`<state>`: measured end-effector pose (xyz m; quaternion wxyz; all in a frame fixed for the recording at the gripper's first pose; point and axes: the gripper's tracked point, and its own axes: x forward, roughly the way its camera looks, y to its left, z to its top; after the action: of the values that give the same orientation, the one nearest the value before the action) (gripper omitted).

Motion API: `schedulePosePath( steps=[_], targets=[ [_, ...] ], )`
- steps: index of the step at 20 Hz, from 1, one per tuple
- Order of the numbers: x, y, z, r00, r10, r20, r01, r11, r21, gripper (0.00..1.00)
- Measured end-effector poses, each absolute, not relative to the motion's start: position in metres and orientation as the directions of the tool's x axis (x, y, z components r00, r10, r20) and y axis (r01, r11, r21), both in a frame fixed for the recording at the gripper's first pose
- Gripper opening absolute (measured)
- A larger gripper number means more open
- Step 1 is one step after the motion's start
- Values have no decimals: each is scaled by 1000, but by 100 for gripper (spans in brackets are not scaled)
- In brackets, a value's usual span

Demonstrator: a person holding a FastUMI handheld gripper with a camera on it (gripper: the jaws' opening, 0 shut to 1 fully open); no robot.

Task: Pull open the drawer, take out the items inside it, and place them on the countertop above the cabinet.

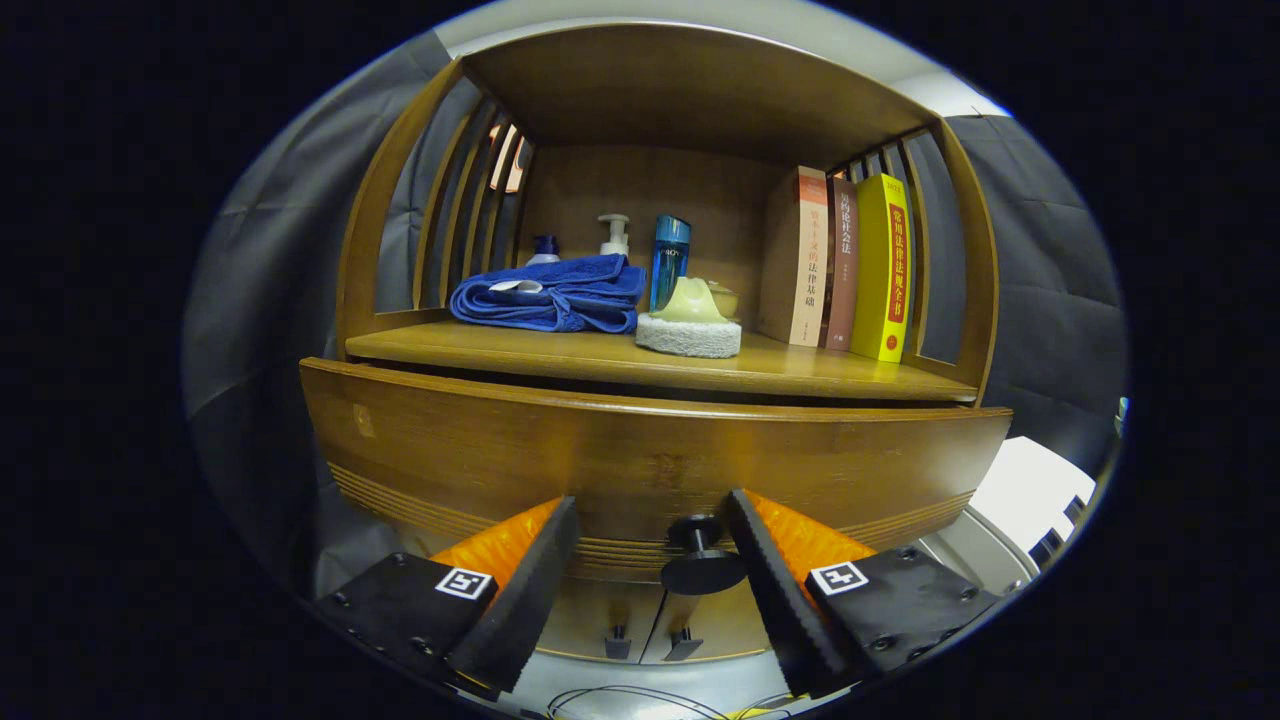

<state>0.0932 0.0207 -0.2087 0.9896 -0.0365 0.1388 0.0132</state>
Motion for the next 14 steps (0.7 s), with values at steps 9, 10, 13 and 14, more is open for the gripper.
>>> schedulePosePath(
  steps=[9, 10, 13, 14],
  targets=[
    [112, 22, -213, 960, 15, -279, -36, 997, -73, 100],
    [115, 22, -214, 960, 14, -279, -36, 997, -73, 100],
    [122, 22, -216, 960, 14, -280, -36, 997, -73, 100],
    [123, 22, -216, 959, 15, -281, -37, 997, -73, 100]
  ],
)
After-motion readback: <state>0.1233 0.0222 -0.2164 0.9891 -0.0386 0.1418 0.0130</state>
